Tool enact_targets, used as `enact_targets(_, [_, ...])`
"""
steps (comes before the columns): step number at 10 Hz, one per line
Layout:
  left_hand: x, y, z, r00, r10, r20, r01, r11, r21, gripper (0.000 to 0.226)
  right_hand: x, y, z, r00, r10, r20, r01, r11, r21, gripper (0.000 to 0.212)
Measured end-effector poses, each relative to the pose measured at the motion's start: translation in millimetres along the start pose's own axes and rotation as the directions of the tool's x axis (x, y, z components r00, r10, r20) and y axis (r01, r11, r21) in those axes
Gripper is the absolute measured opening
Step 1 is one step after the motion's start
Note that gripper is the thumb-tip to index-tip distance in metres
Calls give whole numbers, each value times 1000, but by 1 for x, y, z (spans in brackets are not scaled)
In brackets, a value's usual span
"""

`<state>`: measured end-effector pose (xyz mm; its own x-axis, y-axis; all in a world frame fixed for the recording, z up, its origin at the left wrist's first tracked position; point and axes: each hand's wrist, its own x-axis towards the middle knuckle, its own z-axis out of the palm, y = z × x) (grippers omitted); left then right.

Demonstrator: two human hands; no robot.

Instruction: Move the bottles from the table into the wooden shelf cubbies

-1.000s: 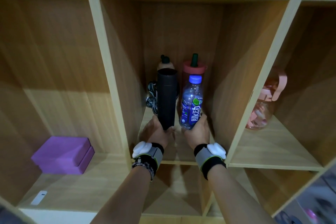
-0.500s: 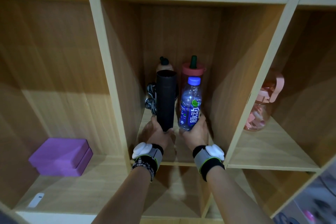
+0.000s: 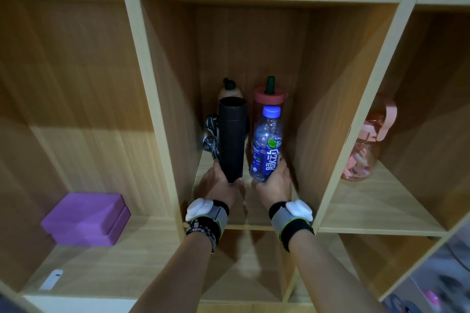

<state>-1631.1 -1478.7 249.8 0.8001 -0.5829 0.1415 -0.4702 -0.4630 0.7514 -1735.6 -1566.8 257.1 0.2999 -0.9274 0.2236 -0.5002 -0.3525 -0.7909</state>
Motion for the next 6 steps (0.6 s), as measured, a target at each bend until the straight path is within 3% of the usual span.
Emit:
enact_targets(3, [-5, 2, -3, 1000, 22, -21, -24, 996, -91, 105, -7, -3, -3, 1000, -16, 5, 16, 999, -51, 113])
enact_targets(5, [-19, 10, -8, 975, 153, -163, -133, 983, 129, 113, -29, -4, -15, 981, -193, -26, 183, 959, -218, 121])
enact_targets(6, [-27, 6, -13, 975, 182, -124, -154, 966, 209, 114, -37, -9, -26, 968, -251, -16, 235, 924, -302, 116])
